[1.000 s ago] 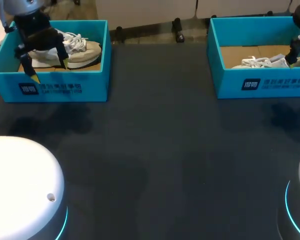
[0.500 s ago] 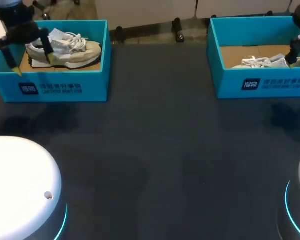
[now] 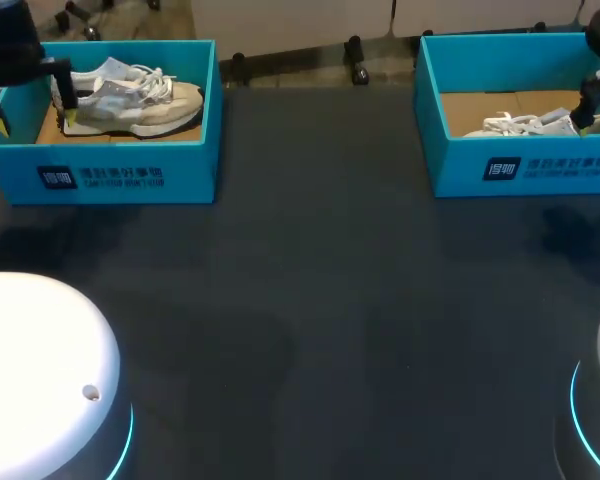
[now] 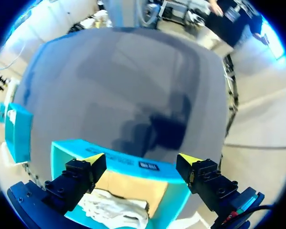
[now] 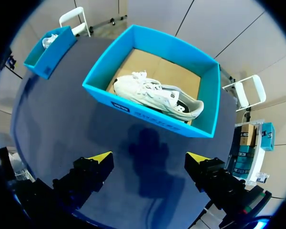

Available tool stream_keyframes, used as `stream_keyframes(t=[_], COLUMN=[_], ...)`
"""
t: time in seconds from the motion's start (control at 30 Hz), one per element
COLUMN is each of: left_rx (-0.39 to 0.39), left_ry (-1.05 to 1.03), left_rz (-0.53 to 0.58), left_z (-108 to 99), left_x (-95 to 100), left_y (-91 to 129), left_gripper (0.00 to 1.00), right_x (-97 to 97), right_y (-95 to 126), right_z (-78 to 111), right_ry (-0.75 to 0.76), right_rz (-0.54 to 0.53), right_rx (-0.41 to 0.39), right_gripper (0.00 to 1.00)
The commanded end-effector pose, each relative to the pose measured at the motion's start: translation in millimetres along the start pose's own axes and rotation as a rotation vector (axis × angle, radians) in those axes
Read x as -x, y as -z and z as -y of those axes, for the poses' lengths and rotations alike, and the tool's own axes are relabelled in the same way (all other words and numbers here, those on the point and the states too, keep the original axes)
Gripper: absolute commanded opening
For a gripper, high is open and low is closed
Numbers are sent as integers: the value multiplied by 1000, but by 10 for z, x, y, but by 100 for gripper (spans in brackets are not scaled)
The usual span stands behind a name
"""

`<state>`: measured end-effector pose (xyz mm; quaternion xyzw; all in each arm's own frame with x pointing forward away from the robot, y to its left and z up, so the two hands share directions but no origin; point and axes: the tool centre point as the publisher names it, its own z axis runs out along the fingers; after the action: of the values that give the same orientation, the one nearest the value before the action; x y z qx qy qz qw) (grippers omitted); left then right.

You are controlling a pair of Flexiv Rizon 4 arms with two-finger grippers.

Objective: Take the shoe out of the shoebox, open the shoe tongue, remove and reinsert the insole, then place the shoe into the shoebox

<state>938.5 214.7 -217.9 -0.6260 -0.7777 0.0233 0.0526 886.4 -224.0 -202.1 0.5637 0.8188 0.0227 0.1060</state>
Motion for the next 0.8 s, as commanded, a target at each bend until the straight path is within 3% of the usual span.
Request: stream_keyframes(t=[0.03,0.13,0.4,0.5,0.8], left_rx=[66,103,142,162,140], left_ry=[-90,-87,-122,-121,-60], left_rz=[-23,-83,-43,-28,-15], left_z=[-42,-191,-545,-769,-1296], left_x=[-96,-176,-315,-372,-395], left_y=[-16,-52,-79,-73,-56], left_gripper=[100,100,100,100,100], right_x=[-3,-3,-3,-3,-3], right_y=[-3,-3,-3,-3,-3], right_z=[4,4,4,4,4], right_ry=[0,0,0,0,0], right_rz=[1,1,1,1,1], right_rx=[1,1,1,1,1], right_gripper=[100,100,100,100,100])
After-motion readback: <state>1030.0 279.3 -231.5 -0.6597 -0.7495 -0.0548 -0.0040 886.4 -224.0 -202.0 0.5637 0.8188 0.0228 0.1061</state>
